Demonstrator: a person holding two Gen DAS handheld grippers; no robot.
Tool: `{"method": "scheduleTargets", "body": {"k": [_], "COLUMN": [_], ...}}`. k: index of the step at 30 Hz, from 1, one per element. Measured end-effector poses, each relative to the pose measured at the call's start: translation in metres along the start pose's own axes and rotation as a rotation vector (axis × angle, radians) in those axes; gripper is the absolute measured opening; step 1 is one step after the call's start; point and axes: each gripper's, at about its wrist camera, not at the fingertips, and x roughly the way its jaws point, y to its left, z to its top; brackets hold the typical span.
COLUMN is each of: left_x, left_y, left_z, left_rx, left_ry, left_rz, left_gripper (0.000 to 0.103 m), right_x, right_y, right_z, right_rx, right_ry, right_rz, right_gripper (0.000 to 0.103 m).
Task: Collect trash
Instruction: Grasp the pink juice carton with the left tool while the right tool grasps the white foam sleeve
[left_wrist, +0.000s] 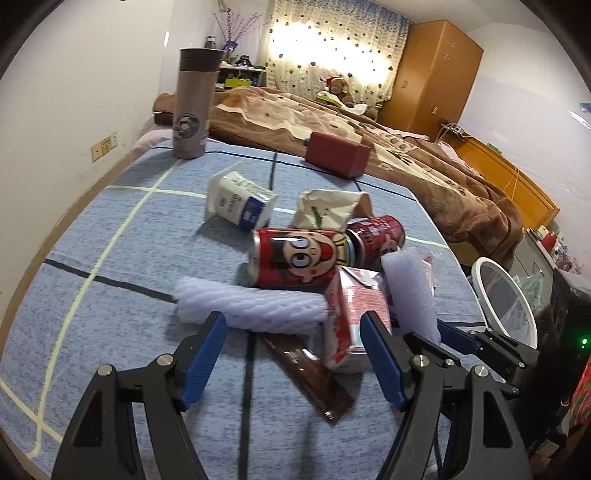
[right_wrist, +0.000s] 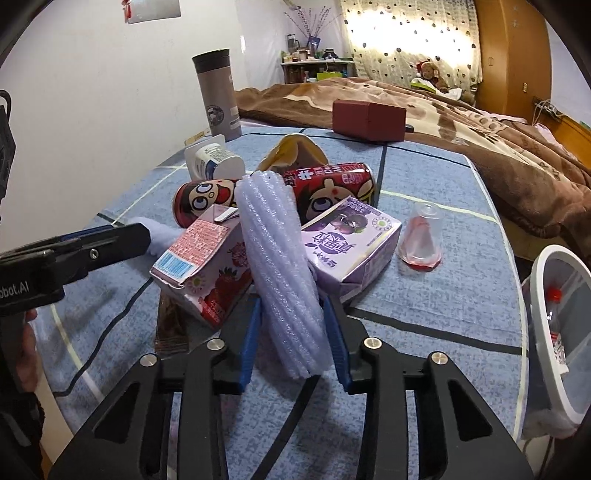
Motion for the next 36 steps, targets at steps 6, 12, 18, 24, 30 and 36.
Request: {"method": "scheduleTargets", "body": {"k": [6, 12, 18, 24, 30, 36], "left_x": [0.008, 0.022, 0.034, 0.04, 0.046, 0.045], "left_y": [-0.019, -0.037, -0.049, -0.055, -0.056, -0.055], "left_z": [0.001, 0.002, -0.004, -0.004, -0.005, -0.006], "left_rx": [0.032, 0.071, 0.114, 0.129, 0.124, 0.101], "left_ry": [0.014, 0.038, 0.059, 0.068, 0.089, 0.092], "left_rz": [-0.042, -0.067, -0.037, -0.02, -0.019, -0.018], "left_gripper": [0.077, 0.077, 0.077, 0.068, 0.049, 0.036], "right_x": [0.001, 0.0, 0.0, 0.0, -0.001, -0.003], "right_y": [-0.009, -0.019, -0.029, -0.032, -0.037, -0.039], "right_z": [0.003, 0.003, 0.003, 0.004, 0.003, 0.004], "right_rx": [0.034, 0.073, 0.093, 0.104, 0.11, 0.111], "right_ry": [-0.011, -0.016, -0.019, -0.023, -0.023, -0.027], "right_rz": [-0.011, -0.03, -0.045, -0.039, -0.035, -0.03], "right_gripper": [0.026, 0.025, 0.025, 0.025, 0.025, 0.025]}}
